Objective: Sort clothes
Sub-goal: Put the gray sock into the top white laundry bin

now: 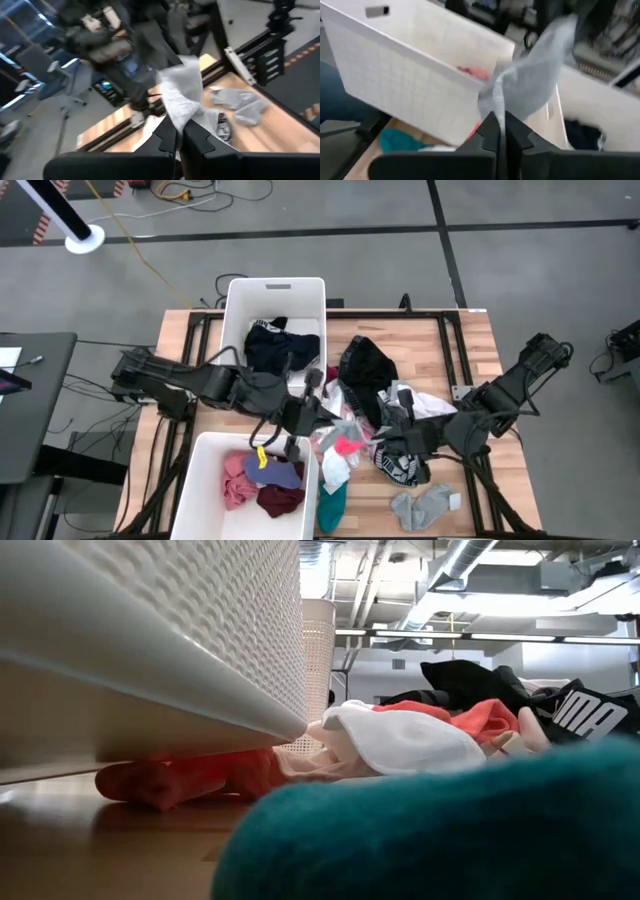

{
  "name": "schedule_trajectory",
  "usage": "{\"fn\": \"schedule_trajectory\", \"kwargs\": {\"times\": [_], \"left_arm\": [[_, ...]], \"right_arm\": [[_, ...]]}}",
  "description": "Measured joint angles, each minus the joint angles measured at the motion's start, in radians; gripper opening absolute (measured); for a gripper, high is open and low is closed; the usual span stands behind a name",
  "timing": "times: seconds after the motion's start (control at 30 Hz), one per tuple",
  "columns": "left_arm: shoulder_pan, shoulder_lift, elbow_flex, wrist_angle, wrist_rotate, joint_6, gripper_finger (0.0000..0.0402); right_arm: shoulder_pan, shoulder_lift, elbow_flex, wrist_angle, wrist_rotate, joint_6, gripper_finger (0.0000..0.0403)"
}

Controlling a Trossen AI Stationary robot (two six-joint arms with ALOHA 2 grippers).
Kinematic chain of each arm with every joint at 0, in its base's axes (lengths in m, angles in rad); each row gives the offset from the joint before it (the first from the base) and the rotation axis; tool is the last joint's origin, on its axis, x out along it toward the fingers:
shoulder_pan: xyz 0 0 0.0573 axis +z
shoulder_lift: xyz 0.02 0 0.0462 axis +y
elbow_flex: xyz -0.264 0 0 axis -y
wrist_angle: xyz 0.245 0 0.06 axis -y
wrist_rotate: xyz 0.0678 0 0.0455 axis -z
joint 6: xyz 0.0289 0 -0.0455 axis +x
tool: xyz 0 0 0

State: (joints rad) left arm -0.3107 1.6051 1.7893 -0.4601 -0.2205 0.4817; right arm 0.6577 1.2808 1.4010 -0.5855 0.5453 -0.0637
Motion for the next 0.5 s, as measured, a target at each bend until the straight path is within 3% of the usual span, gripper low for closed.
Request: {"fn": "schedule_trajectory", "kwargs": {"times": [0.23,0.5], "left_arm": [[0.03,0.0,0.208,-0.222,-0.169,0.014,0.0001],[0.149,-0.002,0.364,-0.461,-0.309,-0.014,0.0]], "right_arm": [[-0.017,0.0,-0.002,-0.156,0.009,0.178,0.0077],[-0.019,0.0,-0.101,-0.185,0.008,0.276,0.0125]]}}
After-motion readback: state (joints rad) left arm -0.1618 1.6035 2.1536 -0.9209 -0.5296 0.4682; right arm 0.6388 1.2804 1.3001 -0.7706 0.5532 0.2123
